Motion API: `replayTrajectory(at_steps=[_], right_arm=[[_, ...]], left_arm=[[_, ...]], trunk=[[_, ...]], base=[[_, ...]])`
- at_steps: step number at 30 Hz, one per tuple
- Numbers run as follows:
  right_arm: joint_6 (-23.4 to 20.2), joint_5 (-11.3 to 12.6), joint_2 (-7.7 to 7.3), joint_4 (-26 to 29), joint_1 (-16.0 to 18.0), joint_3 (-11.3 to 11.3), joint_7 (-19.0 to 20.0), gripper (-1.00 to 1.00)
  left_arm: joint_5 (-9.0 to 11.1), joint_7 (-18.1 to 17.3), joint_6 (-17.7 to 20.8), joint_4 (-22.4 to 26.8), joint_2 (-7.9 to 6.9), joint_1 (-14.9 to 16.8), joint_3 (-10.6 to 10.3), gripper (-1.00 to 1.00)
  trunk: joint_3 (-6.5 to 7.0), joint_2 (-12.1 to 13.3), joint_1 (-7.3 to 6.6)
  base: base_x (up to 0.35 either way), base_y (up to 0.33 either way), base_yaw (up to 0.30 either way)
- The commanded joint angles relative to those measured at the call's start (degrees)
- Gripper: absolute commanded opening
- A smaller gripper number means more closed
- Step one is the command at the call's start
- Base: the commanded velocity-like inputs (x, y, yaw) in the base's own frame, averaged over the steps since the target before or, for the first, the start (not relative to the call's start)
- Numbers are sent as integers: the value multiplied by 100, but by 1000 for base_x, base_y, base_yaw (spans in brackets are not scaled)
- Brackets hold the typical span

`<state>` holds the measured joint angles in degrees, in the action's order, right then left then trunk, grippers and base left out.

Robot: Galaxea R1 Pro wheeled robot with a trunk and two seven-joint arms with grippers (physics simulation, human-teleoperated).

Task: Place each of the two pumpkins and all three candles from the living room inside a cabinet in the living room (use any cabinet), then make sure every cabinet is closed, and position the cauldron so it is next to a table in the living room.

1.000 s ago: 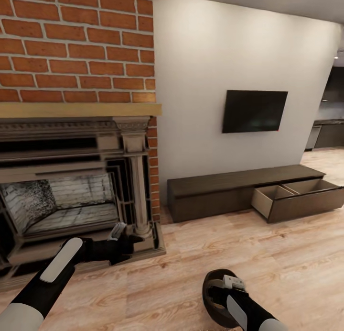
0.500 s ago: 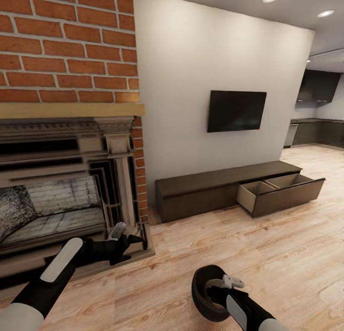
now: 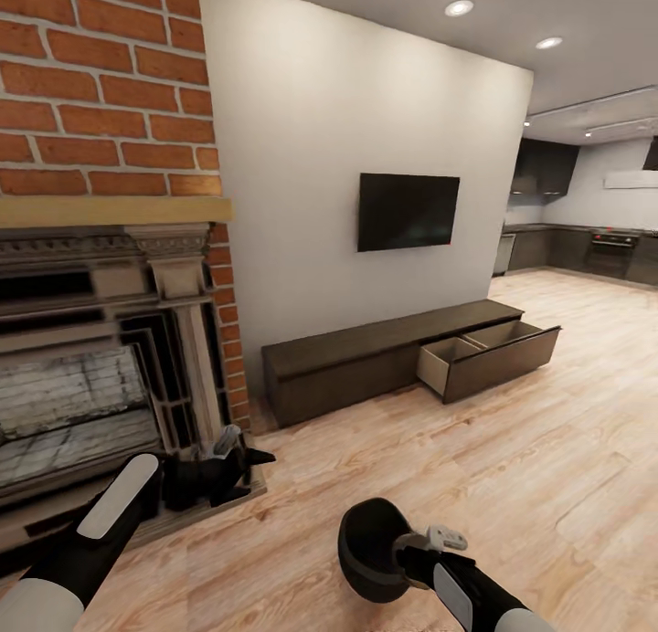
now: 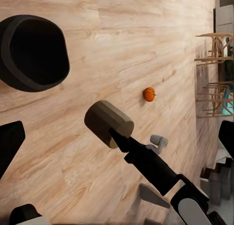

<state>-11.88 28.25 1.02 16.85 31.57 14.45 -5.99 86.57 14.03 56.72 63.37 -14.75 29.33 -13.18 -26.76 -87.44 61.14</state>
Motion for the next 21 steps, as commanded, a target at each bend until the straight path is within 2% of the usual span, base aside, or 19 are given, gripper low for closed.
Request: replayTrajectory(at_steps=[1, 6, 12, 21], right_arm=[[-25, 49, -3, 12, 4, 50, -52, -100], [-25, 49, -5, 12, 6, 50, -40, -100], [-33, 49, -5, 12, 6, 42, 183, -100], [-33, 49, -5, 12, 6, 41, 211, -100]], left_arm=[[62, 56, -1, 8, -8, 2, -7, 100], [62, 56, 1, 8, -10, 2, -1, 100], [62, 56, -3, 8, -10, 2, 0, 100], [62, 56, -2, 8, -10, 2, 0, 100]], trunk=[[-6, -4, 0], [-7, -4, 0], [-20, -4, 0], [-58, -4, 0]], base=[[0, 0, -290], [0, 0, -290], [0, 0, -289], [0, 0, -267]])
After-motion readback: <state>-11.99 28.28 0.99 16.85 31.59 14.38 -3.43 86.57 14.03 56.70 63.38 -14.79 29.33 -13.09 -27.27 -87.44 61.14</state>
